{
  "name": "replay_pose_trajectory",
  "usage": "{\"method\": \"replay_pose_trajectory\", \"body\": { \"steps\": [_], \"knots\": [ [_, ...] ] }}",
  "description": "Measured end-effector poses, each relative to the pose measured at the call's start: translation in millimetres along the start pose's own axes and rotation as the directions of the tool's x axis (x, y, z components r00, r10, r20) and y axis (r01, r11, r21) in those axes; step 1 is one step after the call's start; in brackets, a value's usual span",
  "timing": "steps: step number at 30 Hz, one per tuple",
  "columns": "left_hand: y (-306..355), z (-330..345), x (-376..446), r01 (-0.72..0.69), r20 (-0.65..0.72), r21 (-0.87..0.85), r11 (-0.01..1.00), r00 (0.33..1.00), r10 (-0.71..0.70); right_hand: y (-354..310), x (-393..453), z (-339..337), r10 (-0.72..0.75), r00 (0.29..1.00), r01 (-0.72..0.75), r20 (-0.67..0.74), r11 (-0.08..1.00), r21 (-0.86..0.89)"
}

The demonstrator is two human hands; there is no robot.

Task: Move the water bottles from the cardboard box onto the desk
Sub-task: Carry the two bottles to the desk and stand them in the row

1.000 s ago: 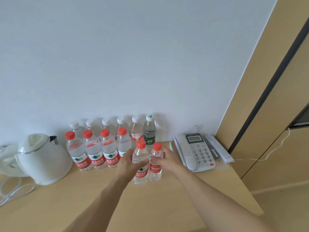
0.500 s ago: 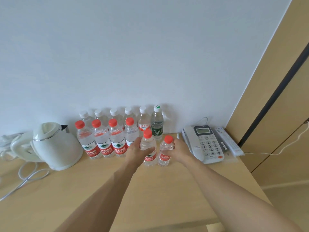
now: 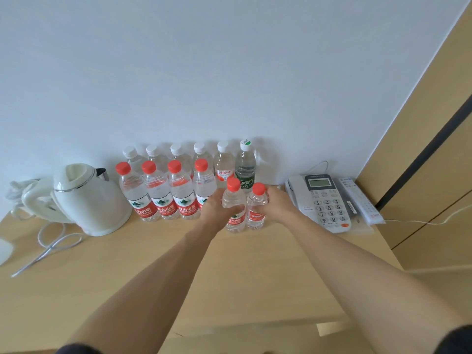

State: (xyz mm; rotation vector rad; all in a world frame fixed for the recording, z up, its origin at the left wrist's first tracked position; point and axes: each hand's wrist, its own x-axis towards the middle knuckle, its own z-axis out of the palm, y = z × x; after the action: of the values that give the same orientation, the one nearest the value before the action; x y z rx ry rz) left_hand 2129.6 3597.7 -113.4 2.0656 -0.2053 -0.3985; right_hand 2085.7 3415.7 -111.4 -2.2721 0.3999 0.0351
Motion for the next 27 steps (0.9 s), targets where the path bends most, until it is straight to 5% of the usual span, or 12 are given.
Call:
{"method": "replay_pose_trajectory", "body": {
  "steps": [8, 15, 27],
  "knots": [
    [15, -6, 0, -0.028, 0.032, 0.26, 0.965, 0.999, 0.02, 4, 0, -3, -0.035, 0.999, 0.035, 0.022, 0.999, -0.013],
    [56, -30, -4, -0.22, -0.054, 0.596, 0.772, 0.948, 0.313, 3, 0, -8, -0.155, 0.977, 0.144, -0.144, 0.986, -0.089],
    [85, -31, 25, -0.265, 0.108, 0.804, 0.532, 0.945, 0.308, 2, -3, -6, -0.195, 0.966, 0.174, -0.17, 0.976, -0.131]
  ]
}}
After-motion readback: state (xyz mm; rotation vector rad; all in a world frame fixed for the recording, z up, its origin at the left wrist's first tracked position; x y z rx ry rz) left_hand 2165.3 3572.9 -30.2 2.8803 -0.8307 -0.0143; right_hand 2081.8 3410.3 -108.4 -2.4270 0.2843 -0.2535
